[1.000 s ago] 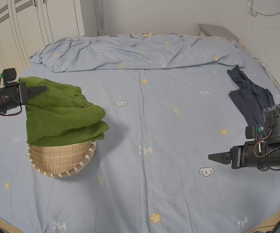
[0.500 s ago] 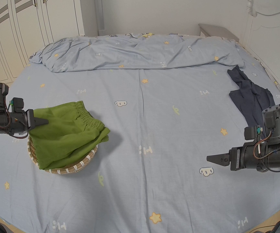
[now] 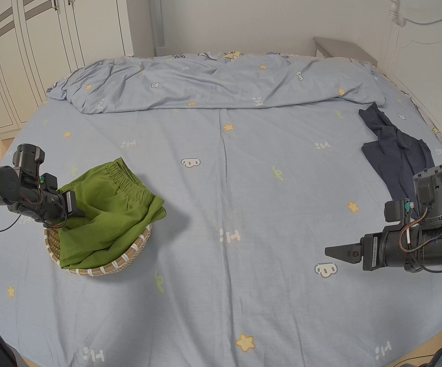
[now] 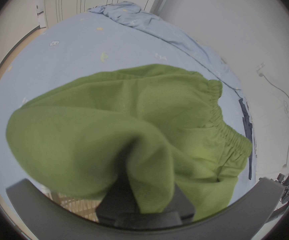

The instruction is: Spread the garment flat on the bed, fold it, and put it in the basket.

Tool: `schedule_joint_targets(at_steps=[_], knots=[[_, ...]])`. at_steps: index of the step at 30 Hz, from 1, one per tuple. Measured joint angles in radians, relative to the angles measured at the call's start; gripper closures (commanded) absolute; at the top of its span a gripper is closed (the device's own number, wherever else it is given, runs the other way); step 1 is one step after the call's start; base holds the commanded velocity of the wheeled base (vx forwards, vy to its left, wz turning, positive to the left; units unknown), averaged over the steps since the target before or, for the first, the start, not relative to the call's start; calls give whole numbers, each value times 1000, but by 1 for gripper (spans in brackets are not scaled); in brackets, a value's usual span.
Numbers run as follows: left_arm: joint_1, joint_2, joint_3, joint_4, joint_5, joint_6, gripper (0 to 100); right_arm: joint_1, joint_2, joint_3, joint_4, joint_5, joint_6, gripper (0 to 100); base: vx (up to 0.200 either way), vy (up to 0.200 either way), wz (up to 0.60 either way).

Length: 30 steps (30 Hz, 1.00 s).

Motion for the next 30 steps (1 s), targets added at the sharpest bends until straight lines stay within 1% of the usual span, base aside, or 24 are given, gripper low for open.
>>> schedule_joint_targets(at_steps=[5, 6, 11, 17, 19, 22, 26, 30], knots=[[-16, 28, -7, 3, 19, -3, 100, 0, 0, 0, 0, 0, 0, 0, 0, 0, 0], [-18, 28, -8, 5, 21, -7, 0, 0, 0, 0, 0, 0, 0, 0, 0, 0, 0], [-21, 7, -6, 15, 23, -16, 0, 0, 0, 0, 0, 0, 0, 0, 0, 0, 0], [-16, -100, 19, 45, 23, -11, 0, -1, 0, 0, 0, -1, 0, 0, 0, 0, 0], [-14, -146, 27, 84, 23, -7, 0, -2, 0, -1, 0, -1, 0, 0, 0, 0, 0], [-12, -220, 36, 183, 24, 5, 0, -2, -1, -2, -2, -2, 0, 0, 0, 0, 0], [-7, -343, 50, 288, 25, 44, 0, -3, -11, -4, -3, -9, -5, 0, 0, 0, 0], [7, -483, 72, 330, 25, 80, 0, 9, -59, 8, 2, -40, -52, 0, 0, 0, 0]])
